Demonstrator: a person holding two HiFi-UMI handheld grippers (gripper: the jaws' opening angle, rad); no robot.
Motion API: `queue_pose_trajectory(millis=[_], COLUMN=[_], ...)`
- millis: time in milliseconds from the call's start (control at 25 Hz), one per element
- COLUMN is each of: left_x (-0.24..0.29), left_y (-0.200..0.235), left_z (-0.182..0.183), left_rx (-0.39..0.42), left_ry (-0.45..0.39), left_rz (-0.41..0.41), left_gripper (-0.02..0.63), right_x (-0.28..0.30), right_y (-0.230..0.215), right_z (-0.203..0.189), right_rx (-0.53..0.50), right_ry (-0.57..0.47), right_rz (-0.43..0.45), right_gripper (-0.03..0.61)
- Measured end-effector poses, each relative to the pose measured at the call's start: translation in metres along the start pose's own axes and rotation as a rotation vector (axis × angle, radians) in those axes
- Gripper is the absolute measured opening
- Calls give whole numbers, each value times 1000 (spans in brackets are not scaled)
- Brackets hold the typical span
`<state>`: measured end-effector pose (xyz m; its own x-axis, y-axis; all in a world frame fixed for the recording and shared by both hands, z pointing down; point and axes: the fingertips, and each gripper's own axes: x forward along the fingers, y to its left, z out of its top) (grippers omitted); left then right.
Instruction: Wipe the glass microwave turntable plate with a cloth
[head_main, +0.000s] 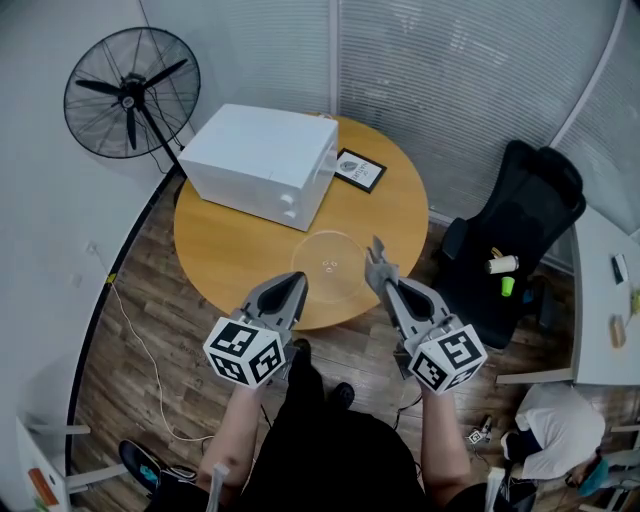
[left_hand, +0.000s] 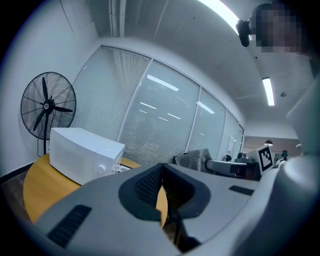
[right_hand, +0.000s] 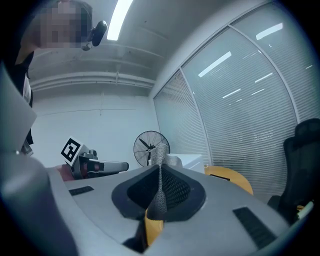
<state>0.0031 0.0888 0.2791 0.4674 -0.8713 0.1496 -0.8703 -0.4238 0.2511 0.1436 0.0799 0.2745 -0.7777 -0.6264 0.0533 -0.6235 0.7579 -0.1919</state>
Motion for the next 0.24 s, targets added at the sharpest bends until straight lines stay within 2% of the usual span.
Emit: queue_pose_trajectory(millis=[240], left_x=[-4], left_y=[-1], left_z=[-1], left_rx=[3], left_ry=[5], left_rz=[2], left_gripper=[-2], right_x=[-2], right_y=[4], right_z=[1], right_rx=[-19], right_ry=[7], right_rz=[-4], right_gripper=[18])
